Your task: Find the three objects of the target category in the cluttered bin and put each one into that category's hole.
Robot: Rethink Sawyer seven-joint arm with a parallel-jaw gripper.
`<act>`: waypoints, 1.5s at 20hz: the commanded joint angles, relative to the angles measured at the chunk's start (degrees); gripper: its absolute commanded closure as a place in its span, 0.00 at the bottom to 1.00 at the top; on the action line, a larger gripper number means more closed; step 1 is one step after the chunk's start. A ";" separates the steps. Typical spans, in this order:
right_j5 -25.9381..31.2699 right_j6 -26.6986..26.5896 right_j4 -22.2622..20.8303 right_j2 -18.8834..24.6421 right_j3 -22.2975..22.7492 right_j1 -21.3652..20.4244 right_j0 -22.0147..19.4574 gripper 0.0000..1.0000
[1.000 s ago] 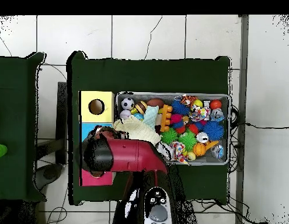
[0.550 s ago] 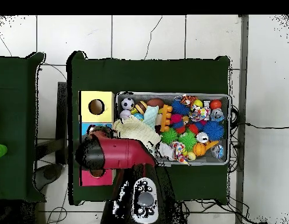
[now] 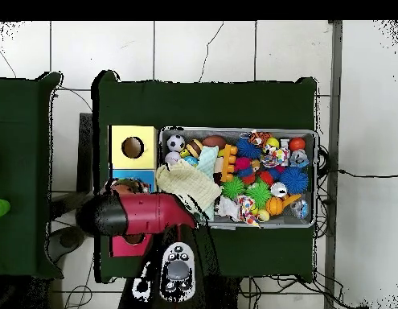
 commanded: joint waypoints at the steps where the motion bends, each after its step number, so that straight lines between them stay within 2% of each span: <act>1: -2.95 6.03 -3.53 -2.78 -2.69 15.35 -1.82 1.00; 5: -3.39 6.49 -3.00 -3.72 -4.06 16.92 -0.82 1.00; 14: -0.06 6.38 -1.10 -0.99 -4.18 13.82 -0.53 1.00; 15: 0.55 6.12 -1.05 -0.68 -4.30 13.76 -0.66 0.00; 20: 0.42 6.66 -0.94 -1.28 -4.04 12.88 -0.24 0.00; 23: -1.77 7.50 -1.23 -2.69 -3.68 11.82 0.65 0.00; 25: -1.46 8.20 -1.08 -3.67 -2.28 9.26 1.41 0.00; 28: 3.71 7.83 -0.92 -5.19 -0.88 3.34 2.54 0.00; 30: 5.48 7.46 -0.73 -5.16 -0.16 1.08 2.60 0.00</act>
